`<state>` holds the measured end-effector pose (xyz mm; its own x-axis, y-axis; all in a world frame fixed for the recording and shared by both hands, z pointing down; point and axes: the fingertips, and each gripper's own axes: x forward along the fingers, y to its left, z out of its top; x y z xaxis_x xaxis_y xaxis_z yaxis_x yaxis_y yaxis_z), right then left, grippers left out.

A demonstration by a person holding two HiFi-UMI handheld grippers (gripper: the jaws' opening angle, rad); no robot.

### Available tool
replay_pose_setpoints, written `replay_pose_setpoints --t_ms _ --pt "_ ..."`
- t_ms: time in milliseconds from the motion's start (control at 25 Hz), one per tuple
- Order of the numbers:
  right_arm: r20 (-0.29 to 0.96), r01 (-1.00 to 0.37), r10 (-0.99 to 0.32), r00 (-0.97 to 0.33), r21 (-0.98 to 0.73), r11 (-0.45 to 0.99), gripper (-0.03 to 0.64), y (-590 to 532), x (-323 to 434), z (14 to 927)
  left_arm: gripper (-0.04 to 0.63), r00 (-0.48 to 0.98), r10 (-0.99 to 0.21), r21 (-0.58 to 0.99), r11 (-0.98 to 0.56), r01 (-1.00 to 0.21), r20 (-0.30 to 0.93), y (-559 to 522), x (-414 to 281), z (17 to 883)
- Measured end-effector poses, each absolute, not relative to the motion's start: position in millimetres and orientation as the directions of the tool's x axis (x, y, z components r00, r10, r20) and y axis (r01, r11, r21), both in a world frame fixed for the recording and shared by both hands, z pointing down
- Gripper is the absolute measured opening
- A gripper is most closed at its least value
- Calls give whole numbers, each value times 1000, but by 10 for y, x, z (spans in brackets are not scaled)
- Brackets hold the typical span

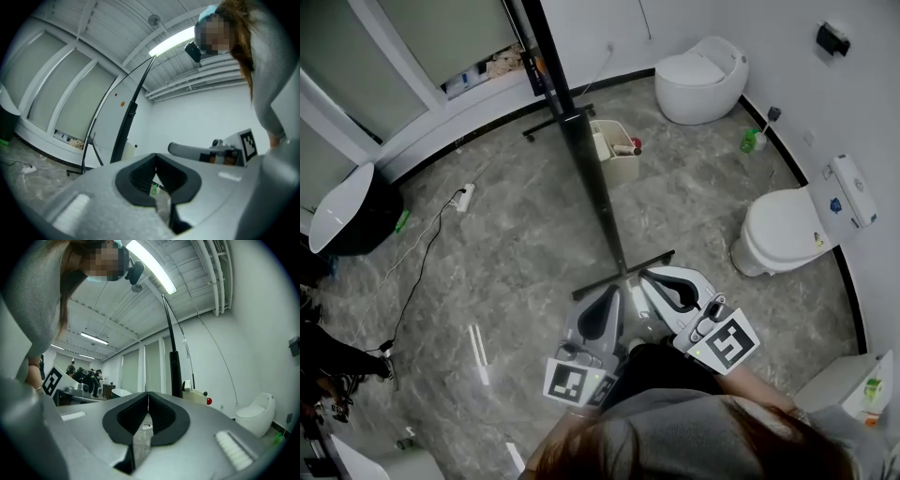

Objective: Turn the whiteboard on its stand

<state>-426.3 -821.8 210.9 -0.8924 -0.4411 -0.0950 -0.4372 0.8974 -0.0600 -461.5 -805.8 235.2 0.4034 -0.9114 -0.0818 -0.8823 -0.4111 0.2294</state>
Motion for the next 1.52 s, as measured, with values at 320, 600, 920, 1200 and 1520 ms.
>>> replay_pose_setpoints --t_ms 320,600,920,1200,1520 --pt "-39 -363 -366 -930 -77 929 15 -8524 -4405 2399 2 325 -943 259 -331 -908 -65 -8339 -4824 2512" --pt "62 -263 -258 -964 -108 959 103 -8933 -4613 2933 2 261 -965 285 -259 -923 -31 -8484 -4930 2790" --pt "215 -102 -90 -972 -48 994 249 -9477 -5007 3778 2 203 -979 356 -178 -917 34 -8370 -5077 3149" --pt "251 -2 5 -968 -26 1000 295 -9667 -5453 4216 2 207 -977 375 -172 -911 55 -8299 -5086 3335" --pt "173 172 173 -970 -20 985 274 -9614 -5873 4318 2 215 -972 394 -161 -905 95 -8118 -5033 3520"
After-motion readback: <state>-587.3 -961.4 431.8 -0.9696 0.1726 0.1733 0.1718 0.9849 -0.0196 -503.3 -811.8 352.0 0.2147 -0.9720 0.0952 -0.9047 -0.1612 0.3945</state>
